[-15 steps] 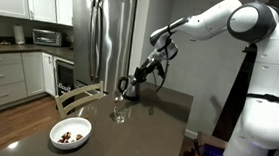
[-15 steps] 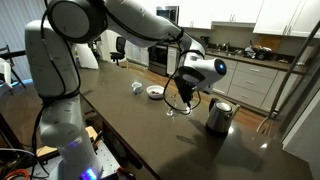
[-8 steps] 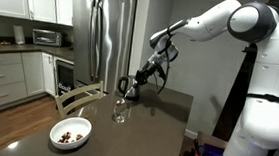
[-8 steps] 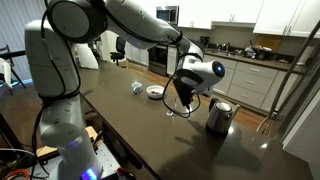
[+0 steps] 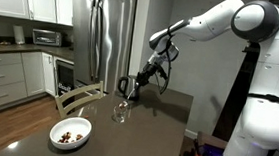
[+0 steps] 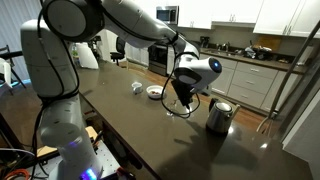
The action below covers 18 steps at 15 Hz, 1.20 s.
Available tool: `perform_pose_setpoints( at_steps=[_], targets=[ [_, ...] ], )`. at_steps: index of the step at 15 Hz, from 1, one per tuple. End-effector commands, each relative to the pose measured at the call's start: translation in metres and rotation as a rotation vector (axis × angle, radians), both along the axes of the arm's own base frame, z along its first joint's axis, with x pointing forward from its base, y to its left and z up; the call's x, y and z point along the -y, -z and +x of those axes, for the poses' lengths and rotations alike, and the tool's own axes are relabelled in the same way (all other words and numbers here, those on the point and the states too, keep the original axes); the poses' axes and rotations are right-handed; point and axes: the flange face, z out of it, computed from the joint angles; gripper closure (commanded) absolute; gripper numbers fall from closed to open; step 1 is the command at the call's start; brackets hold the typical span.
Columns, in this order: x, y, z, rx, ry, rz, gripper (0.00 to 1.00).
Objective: Use the spoon to scoop some cereal from the bowl into the glass
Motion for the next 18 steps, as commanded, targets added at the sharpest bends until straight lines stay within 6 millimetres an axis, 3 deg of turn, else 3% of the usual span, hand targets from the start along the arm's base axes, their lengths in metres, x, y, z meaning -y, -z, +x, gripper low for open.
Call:
perform_pose_setpoints(
  at_steps=[1,8,18],
  targets=[
    [-0.013,-0.014,-0.003,-0.011,0.008,-0.053,0.99],
    [-0.040,-0.028,0.012,-0.052,-0.032,-0.151,0.99],
    [-0.070,-0.037,0.014,-0.090,-0.075,-0.239,0.99]
  ],
)
